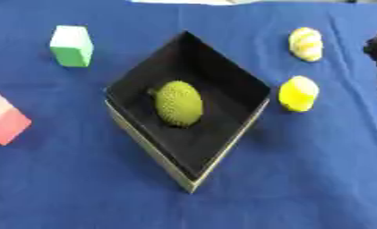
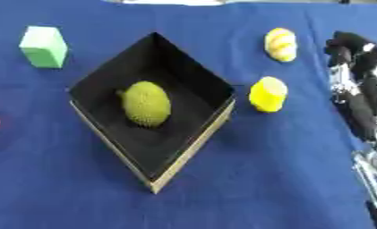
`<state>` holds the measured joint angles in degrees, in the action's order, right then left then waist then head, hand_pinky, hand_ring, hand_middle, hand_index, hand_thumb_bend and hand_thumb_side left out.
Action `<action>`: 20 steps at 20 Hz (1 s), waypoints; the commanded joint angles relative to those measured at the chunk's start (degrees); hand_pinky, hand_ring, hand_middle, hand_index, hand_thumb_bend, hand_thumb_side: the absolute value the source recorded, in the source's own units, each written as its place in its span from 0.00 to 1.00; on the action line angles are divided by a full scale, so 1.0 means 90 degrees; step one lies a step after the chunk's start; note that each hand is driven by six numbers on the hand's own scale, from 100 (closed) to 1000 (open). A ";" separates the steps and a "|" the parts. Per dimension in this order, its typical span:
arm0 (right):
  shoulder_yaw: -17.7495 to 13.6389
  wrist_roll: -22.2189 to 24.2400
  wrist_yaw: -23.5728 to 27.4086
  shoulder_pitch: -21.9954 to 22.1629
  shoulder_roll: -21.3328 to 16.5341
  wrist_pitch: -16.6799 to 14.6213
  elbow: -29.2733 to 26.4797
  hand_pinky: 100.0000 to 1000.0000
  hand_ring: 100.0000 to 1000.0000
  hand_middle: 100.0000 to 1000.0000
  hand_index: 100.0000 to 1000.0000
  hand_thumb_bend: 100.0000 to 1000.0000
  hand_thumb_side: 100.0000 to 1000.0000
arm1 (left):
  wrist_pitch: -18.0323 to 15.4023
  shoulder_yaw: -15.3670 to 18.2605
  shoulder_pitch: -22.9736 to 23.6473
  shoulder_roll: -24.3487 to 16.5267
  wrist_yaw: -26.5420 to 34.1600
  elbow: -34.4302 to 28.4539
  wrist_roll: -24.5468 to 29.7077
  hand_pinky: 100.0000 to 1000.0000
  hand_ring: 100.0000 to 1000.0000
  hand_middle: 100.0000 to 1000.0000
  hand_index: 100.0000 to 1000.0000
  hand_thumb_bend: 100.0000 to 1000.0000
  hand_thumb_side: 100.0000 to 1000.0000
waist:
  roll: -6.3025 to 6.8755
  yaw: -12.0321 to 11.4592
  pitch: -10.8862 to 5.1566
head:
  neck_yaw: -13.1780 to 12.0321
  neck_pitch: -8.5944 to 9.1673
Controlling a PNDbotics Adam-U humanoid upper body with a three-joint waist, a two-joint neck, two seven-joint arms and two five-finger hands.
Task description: Pick up objects on the table and place them in the box.
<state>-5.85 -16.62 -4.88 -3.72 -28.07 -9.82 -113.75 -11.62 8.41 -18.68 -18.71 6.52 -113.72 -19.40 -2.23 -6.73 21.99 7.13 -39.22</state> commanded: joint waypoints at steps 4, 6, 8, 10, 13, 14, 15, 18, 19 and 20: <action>0.0339 0.0374 -0.0516 0.0694 -0.0868 0.0119 -0.0094 0.83 0.76 0.70 0.80 0.00 0.55 | -0.0004 0.0093 0.0045 -0.0298 -0.0109 -0.0097 -0.0081 0.81 0.74 0.66 0.84 0.07 0.56 | -0.0051 0.0034 -0.0041 | -0.0118 0.0052; 0.0484 0.0557 -0.0700 0.0993 -0.1167 0.0234 -0.0094 0.83 0.77 0.71 0.81 0.00 0.53 | -0.0002 0.0095 0.0071 -0.0336 -0.0129 -0.0097 -0.0095 0.81 0.74 0.66 0.84 0.07 0.56 | -0.0089 0.0067 -0.0028 | -0.0144 0.0071; 0.0622 0.0744 -0.0888 0.1298 -0.1472 0.0391 -0.0094 0.83 0.78 0.72 0.81 0.00 0.51 | 0.0006 0.0081 0.0085 -0.0369 -0.0143 -0.0097 -0.0094 0.81 0.74 0.66 0.84 0.07 0.56 | -0.0117 0.0082 -0.0025 | -0.0136 0.0084; 0.0673 0.0938 -0.1083 0.1614 -0.1788 0.0439 -0.0094 0.83 0.79 0.73 0.81 0.00 0.50 | 0.0017 0.0059 0.0098 -0.0388 -0.0146 -0.0097 -0.0081 0.81 0.74 0.66 0.84 0.07 0.56 | -0.0124 0.0070 -0.0038 | -0.0097 0.0085; 0.0572 0.1209 -0.1354 0.2006 -0.2229 0.0283 -0.0094 0.83 0.79 0.73 0.81 0.00 0.49 | 0.0032 0.0023 0.0116 -0.0399 -0.0134 -0.0097 -0.0052 0.81 0.74 0.66 0.84 0.07 0.56 | -0.0124 0.0037 -0.0063 | -0.0027 0.0069; 0.0493 0.1313 -0.1640 0.2012 -0.2651 0.0272 -0.0094 0.83 0.80 0.73 0.81 0.00 0.49 | 0.0038 0.0025 0.0135 -0.0395 -0.0131 -0.0097 -0.0050 0.81 0.74 0.66 0.84 0.07 0.56 | -0.0102 0.0067 -0.0072 | -0.0038 0.0059; 0.0433 0.1389 -0.1982 0.1957 -0.3020 0.0308 -0.0094 0.84 0.80 0.73 0.81 0.00 0.48 | 0.0042 0.0035 0.0156 -0.0389 -0.0131 -0.0097 -0.0055 0.81 0.74 0.66 0.84 0.07 0.56 | -0.0079 0.0103 -0.0078 | -0.0053 0.0053; 0.0369 0.1599 -0.2404 0.1754 -0.3558 0.0369 -0.0094 0.84 0.81 0.75 0.82 0.00 0.48 | 0.0050 0.0032 0.0189 -0.0403 -0.0134 -0.0097 -0.0053 0.81 0.74 0.66 0.84 0.07 0.56 | -0.0070 0.0137 -0.0093 | -0.0067 0.0042; 0.0341 0.1730 -0.2422 0.1680 -0.3683 0.0373 -0.0094 0.85 0.81 0.75 0.83 0.00 0.48 | 0.0052 0.0029 0.0197 -0.0415 -0.0137 -0.0097 -0.0051 0.81 0.74 0.66 0.84 0.07 0.56 | -0.0076 0.0144 -0.0101 | -0.0071 0.0032; 0.0302 0.1873 -0.2399 0.1595 -0.3806 0.0370 -0.0094 0.85 0.82 0.75 0.83 0.00 0.48 | 0.0054 0.0027 0.0205 -0.0427 -0.0139 -0.0097 -0.0049 0.81 0.74 0.66 0.84 0.07 0.56 | -0.0086 0.0152 -0.0111 | -0.0073 0.0019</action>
<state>-1.97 -0.92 -25.57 10.86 -58.96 -6.48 -113.75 -11.26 8.67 -16.62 -20.76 5.50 -113.72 -19.93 -3.11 -5.43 22.20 6.59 -39.14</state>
